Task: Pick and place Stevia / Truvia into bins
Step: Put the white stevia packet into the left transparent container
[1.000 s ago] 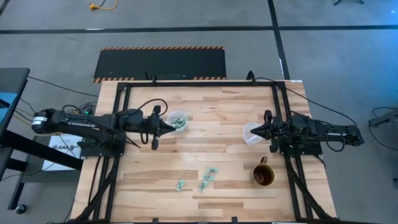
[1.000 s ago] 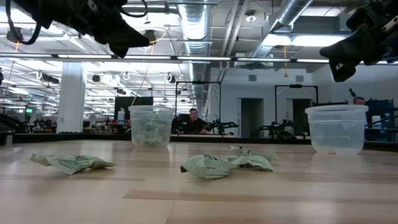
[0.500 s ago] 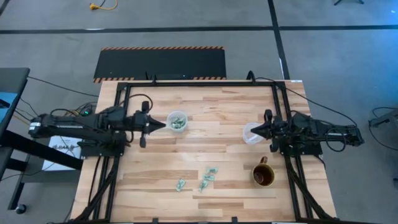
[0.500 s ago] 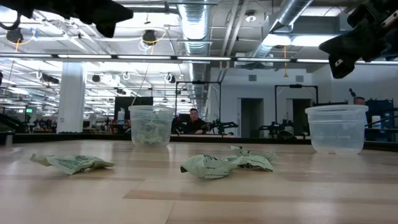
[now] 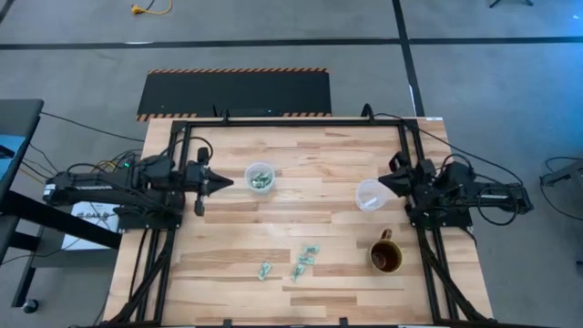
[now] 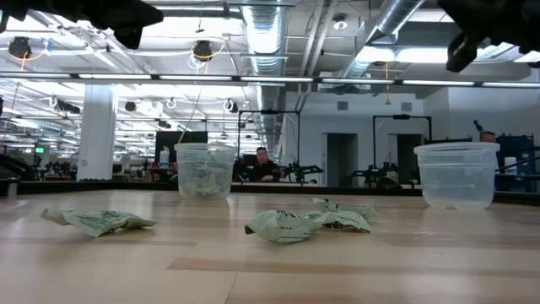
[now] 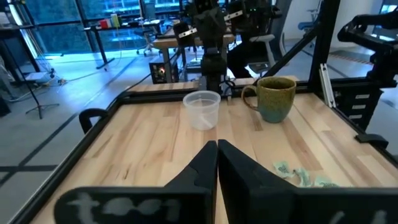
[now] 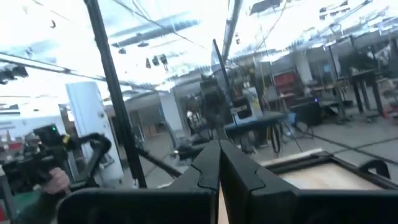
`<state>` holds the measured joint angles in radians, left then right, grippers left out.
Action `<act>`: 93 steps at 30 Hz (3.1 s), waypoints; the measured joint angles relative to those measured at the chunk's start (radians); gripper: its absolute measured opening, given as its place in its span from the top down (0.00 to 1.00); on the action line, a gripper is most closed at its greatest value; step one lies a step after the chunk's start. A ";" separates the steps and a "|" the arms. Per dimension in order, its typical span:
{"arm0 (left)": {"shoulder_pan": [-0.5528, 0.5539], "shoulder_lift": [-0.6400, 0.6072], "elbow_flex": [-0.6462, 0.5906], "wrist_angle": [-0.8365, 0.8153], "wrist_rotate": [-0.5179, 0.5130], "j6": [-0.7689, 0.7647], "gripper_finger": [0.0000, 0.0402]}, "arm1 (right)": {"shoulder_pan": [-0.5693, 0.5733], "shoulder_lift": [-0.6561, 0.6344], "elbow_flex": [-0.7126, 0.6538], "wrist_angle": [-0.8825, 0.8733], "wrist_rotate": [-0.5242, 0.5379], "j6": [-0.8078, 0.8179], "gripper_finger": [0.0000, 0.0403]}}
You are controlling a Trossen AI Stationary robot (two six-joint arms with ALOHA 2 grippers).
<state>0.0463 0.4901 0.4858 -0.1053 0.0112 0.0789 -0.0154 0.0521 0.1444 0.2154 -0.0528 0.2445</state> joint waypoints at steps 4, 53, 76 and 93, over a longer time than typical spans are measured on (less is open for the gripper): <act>0.000 -0.008 0.000 -0.023 -0.001 0.009 1.00 | 0.000 0.000 0.000 0.006 -0.013 0.002 1.00; 0.000 -0.006 0.000 -0.348 -0.102 -0.060 1.00 | 0.326 1.403 0.814 -0.526 0.050 -0.113 0.72; 0.000 -0.005 0.000 -0.379 -0.102 -0.060 1.00 | 0.401 1.808 0.964 -0.601 0.185 -0.078 0.72; 0.000 -0.006 0.000 -0.377 -0.102 -0.060 1.00 | 0.369 1.812 0.967 -0.559 -0.048 -0.068 0.72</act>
<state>0.0467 0.4843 0.4862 -0.4820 -0.0906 0.0185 0.3533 1.8637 1.1118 -0.3438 -0.1010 0.1761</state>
